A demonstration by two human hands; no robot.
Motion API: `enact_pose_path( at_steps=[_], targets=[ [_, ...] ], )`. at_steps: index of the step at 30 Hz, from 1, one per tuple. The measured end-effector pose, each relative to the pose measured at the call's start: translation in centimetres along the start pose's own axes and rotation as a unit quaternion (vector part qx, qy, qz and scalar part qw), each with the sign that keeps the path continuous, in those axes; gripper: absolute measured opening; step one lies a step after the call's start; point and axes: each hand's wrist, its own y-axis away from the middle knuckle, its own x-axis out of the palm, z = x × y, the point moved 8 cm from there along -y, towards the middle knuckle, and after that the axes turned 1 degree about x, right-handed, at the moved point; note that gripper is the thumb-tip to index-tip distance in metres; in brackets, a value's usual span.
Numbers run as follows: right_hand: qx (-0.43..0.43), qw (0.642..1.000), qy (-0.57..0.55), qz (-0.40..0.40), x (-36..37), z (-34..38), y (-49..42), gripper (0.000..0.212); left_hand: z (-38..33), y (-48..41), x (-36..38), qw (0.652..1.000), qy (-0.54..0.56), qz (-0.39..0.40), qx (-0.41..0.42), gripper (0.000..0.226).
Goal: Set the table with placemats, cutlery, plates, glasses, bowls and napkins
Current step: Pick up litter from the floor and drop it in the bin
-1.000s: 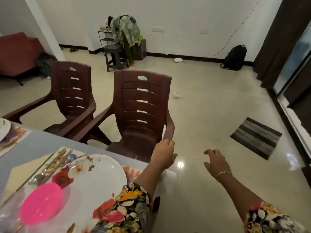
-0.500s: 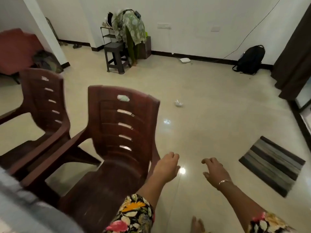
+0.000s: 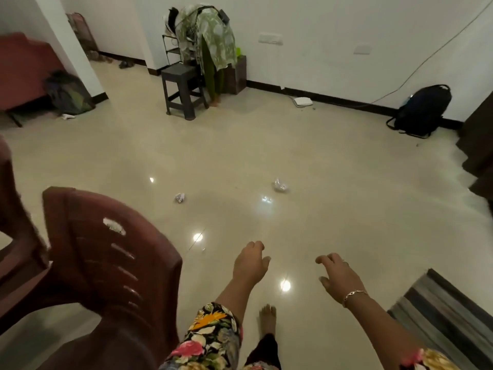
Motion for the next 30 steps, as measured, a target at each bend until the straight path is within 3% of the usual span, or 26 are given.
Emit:
enact_pose_path(
  at_steps=[6,12,20,30],
  targets=[
    [-0.017,0.999,0.021,0.023,-5.4,-2.2,-15.9,0.041,0.3,-15.0,-3.2,0.998,0.022,-0.001,-0.058,0.036],
    [-0.006,1.000,-0.013,0.014,-12.3,-4.0,-31.1,0.042,-3.0,-29.8,-8.6,0.999,-0.014,-0.004,-0.050,0.038],
    [-0.033,0.998,0.007,0.049,-15.1,-6.7,-48.8,0.040,-5.2,-46.8,-9.9,0.998,-0.031,0.004,-0.055,0.039],
    [-0.048,0.991,0.017,0.122,-19.2,-9.8,-69.7,0.040,-6.2,-64.2,-11.7,0.991,-0.021,0.011,-0.128,0.040]
  ],
)
